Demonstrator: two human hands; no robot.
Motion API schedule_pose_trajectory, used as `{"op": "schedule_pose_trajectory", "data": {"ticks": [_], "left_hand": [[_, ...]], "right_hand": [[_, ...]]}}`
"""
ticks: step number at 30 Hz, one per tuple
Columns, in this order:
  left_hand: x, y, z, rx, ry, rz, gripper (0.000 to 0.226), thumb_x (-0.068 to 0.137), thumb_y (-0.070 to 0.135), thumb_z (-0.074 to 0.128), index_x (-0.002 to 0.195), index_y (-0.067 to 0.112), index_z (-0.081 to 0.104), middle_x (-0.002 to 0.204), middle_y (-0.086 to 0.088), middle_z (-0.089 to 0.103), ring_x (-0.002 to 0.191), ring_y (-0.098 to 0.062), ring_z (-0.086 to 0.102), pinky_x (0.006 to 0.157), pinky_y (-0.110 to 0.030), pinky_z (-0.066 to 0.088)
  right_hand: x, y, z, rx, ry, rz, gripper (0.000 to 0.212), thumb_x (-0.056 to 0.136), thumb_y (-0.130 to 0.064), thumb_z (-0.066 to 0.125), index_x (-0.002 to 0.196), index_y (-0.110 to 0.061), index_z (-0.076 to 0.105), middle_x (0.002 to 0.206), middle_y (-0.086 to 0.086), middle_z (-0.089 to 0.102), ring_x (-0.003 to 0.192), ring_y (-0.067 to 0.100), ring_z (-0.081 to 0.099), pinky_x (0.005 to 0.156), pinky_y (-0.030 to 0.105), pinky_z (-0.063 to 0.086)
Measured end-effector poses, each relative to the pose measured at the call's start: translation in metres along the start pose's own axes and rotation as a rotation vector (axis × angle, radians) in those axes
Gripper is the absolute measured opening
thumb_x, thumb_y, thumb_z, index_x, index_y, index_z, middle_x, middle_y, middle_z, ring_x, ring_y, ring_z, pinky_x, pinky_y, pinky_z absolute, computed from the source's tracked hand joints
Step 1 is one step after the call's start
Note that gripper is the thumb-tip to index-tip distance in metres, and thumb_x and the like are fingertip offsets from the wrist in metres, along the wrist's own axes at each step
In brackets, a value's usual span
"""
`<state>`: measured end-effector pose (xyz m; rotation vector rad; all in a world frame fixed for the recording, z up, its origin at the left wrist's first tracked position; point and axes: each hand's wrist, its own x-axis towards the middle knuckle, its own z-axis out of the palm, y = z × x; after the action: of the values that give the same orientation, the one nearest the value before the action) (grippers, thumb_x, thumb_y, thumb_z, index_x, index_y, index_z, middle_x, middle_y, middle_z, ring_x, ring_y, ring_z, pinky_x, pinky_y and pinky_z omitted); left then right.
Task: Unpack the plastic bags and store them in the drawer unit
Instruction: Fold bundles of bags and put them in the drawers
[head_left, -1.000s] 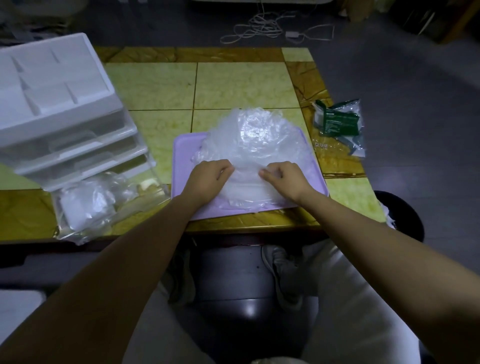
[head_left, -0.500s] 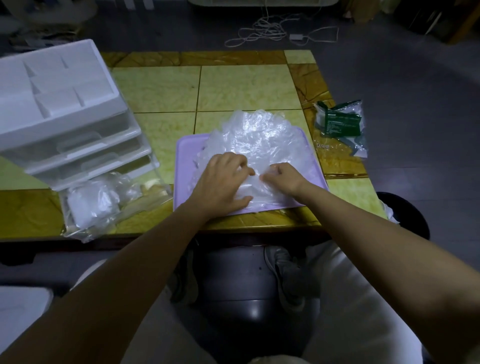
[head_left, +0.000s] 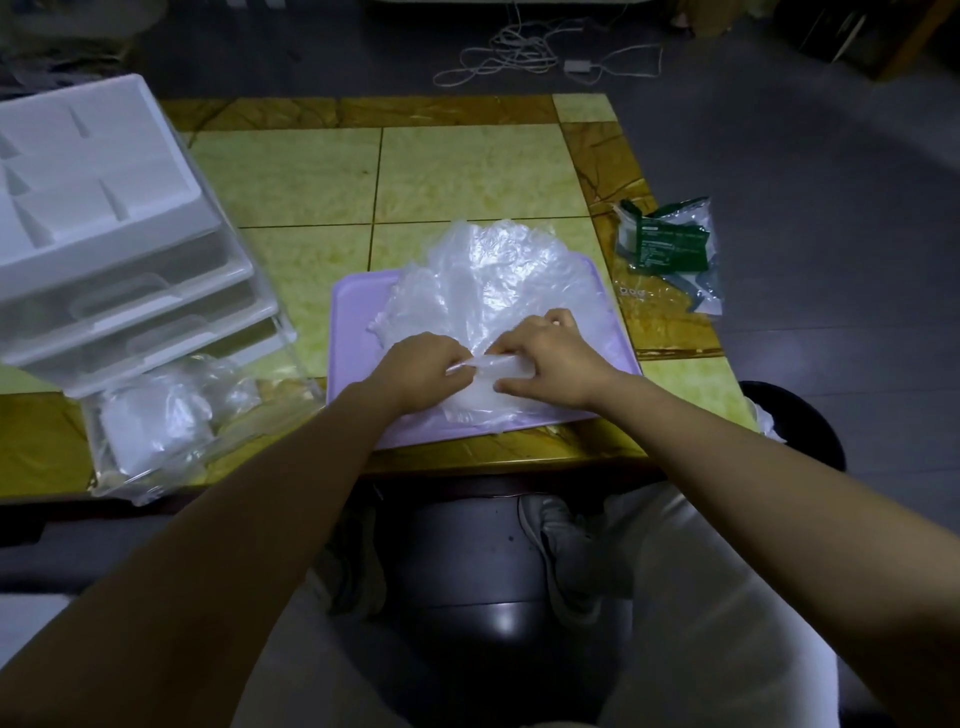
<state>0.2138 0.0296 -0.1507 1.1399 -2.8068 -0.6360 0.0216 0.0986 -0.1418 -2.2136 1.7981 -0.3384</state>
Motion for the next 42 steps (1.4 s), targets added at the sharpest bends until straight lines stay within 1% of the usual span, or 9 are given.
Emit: {"op": "schedule_pose_trajectory", "data": {"ticks": [3, 7, 14, 20, 23, 27, 33, 38, 42], "left_hand": [[0.002, -0.006, -0.004, -0.085, 0.004, -0.030, 0.035, 0.095, 0.037, 0.050, 0.076, 0.011, 0.063, 0.075, -0.007, 0.062, 0.074, -0.025, 0.056, 0.062, -0.032, 0.034], [0.002, -0.015, -0.004, -0.133, 0.147, -0.138, 0.045, 0.078, 0.055, 0.063, 0.110, 0.024, 0.065, 0.109, 0.006, 0.069, 0.101, -0.015, 0.061, 0.081, -0.032, 0.045], [-0.016, -0.005, -0.013, -0.177, 0.866, -0.415, 0.041, 0.074, 0.041, 0.069, 0.098, 0.010, 0.056, 0.101, -0.006, 0.054, 0.092, -0.023, 0.053, 0.081, -0.033, 0.040], [-0.005, 0.022, -0.013, -1.167, 0.099, -0.766, 0.057, 0.082, 0.055, 0.063, 0.092, -0.001, 0.065, 0.087, -0.017, 0.071, 0.062, -0.025, 0.066, 0.060, -0.028, 0.057], [0.003, 0.022, -0.005, -1.514, 0.148, -0.767, 0.053, 0.083, 0.044, 0.068, 0.114, 0.002, 0.061, 0.108, -0.017, 0.070, 0.089, -0.025, 0.070, 0.085, -0.036, 0.057], [0.005, 0.026, -0.005, -1.757, 0.255, -0.761, 0.040, 0.089, 0.028, 0.066, 0.120, 0.006, 0.057, 0.106, -0.011, 0.069, 0.092, -0.021, 0.068, 0.082, -0.033, 0.056], [-0.003, 0.031, -0.003, -1.693, 0.498, -0.851, 0.042, 0.088, 0.016, 0.066, 0.126, 0.001, 0.054, 0.111, -0.016, 0.066, 0.091, -0.028, 0.066, 0.079, -0.039, 0.056], [-0.019, 0.026, -0.011, -1.402, 0.691, -0.864, 0.040, 0.087, 0.019, 0.066, 0.124, 0.008, 0.056, 0.114, -0.013, 0.066, 0.096, -0.029, 0.064, 0.087, -0.040, 0.054], [-0.032, 0.026, -0.021, -1.294, 0.760, -0.804, 0.044, 0.086, 0.016, 0.065, 0.128, 0.007, 0.055, 0.111, -0.009, 0.068, 0.099, -0.026, 0.065, 0.090, -0.036, 0.053]], "right_hand": [[0.005, -0.003, 0.003, -0.010, -0.043, 0.107, 0.025, 0.096, -0.036, 0.049, 0.107, -0.018, 0.063, 0.066, -0.006, 0.049, 0.085, 0.026, 0.053, 0.091, 0.035, 0.025], [0.018, -0.001, 0.005, 0.177, -0.085, 0.196, 0.022, 0.095, -0.029, 0.051, 0.091, -0.011, 0.063, 0.079, 0.001, 0.054, 0.080, 0.024, 0.052, 0.074, 0.033, 0.033], [0.033, 0.002, 0.006, 0.783, -0.014, 0.515, 0.022, 0.093, -0.018, 0.052, 0.071, -0.014, 0.051, 0.064, -0.001, 0.045, 0.057, 0.014, 0.040, 0.057, 0.027, 0.031], [0.034, -0.015, 0.006, 1.092, 0.031, 0.674, 0.006, 0.093, -0.012, 0.055, 0.092, -0.009, 0.060, 0.085, 0.008, 0.062, 0.074, 0.021, 0.058, 0.063, 0.028, 0.047], [0.031, -0.024, 0.003, 1.202, 0.026, 0.701, 0.007, 0.094, -0.009, 0.054, 0.090, -0.009, 0.060, 0.089, 0.009, 0.065, 0.076, 0.019, 0.060, 0.065, 0.026, 0.050], [0.024, -0.037, -0.003, 1.273, -0.003, 0.691, 0.012, 0.094, -0.008, 0.055, 0.083, -0.013, 0.059, 0.083, 0.006, 0.064, 0.073, 0.018, 0.061, 0.066, 0.027, 0.051], [0.012, -0.049, -0.009, 1.215, -0.057, 0.635, 0.021, 0.089, -0.020, 0.065, 0.106, -0.011, 0.057, 0.092, 0.006, 0.065, 0.072, 0.016, 0.062, 0.055, 0.024, 0.048], [0.004, -0.054, -0.014, 0.982, 0.386, 0.518, 0.031, 0.083, -0.025, 0.072, 0.107, -0.017, 0.054, 0.079, 0.000, 0.053, 0.069, 0.012, 0.052, 0.065, 0.022, 0.042], [-0.005, -0.072, -0.033, 1.078, -0.048, 0.429, 0.020, 0.092, -0.024, 0.059, 0.089, -0.006, 0.067, 0.070, 0.007, 0.068, 0.053, 0.013, 0.060, 0.054, 0.022, 0.044]]}}
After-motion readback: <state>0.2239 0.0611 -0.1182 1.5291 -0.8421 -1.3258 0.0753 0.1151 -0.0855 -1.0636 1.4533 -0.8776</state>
